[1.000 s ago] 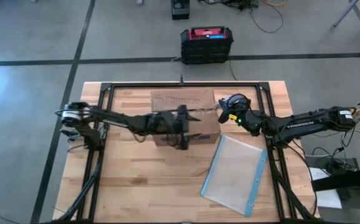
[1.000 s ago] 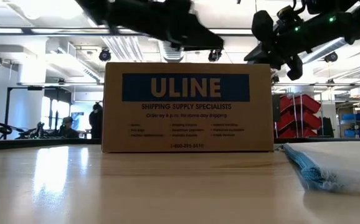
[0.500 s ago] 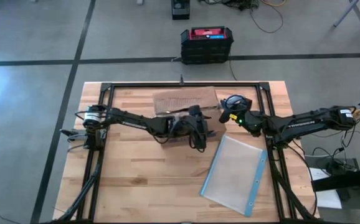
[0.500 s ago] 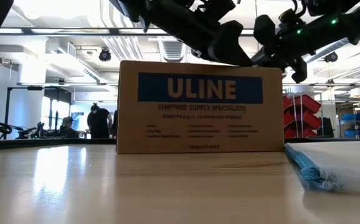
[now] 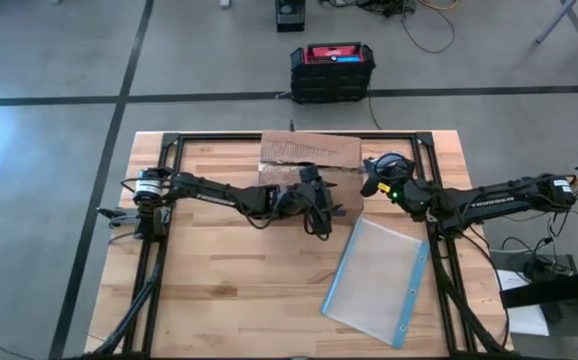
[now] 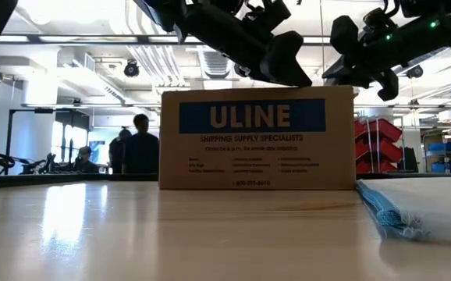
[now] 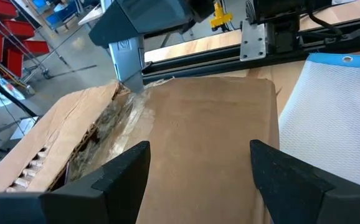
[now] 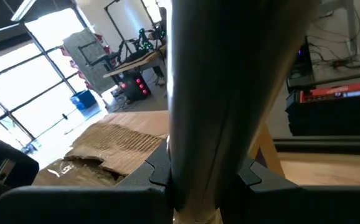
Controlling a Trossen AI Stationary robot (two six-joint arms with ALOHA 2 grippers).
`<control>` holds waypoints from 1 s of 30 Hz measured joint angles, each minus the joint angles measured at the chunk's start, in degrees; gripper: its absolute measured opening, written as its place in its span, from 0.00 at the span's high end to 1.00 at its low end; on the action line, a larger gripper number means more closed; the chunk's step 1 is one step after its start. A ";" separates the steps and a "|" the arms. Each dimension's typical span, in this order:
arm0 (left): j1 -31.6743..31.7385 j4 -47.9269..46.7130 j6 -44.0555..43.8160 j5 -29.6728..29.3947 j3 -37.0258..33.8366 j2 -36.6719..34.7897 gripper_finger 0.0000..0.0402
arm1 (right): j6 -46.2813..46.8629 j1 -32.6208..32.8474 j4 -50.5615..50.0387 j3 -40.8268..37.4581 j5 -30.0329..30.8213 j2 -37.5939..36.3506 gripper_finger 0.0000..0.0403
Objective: Pack items into zip bag
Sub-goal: Open the cardboard box using a gray knife
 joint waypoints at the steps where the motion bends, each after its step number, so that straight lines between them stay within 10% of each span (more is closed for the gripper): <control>1: 0.02 0.00 0.09 0.02 0.00 -0.02 0.36 | -0.85 -0.01 0.19 0.07 0.15 -0.30 0.86; 10: -0.65 -10.38 -3.63 -0.63 0.11 -3.14 0.36 | -8.43 -0.02 -6.56 0.10 -1.34 -7.18 0.86; 20: -9.72 -42.58 -13.80 -0.23 -0.89 -14.79 0.36 | -18.06 -0.08 -9.00 0.12 -19.12 -11.90 0.86; 30: -20.87 -48.57 -23.73 -16.32 -1.09 -27.75 0.36 | -25.29 -0.19 -0.52 0.25 -29.04 -3.79 0.86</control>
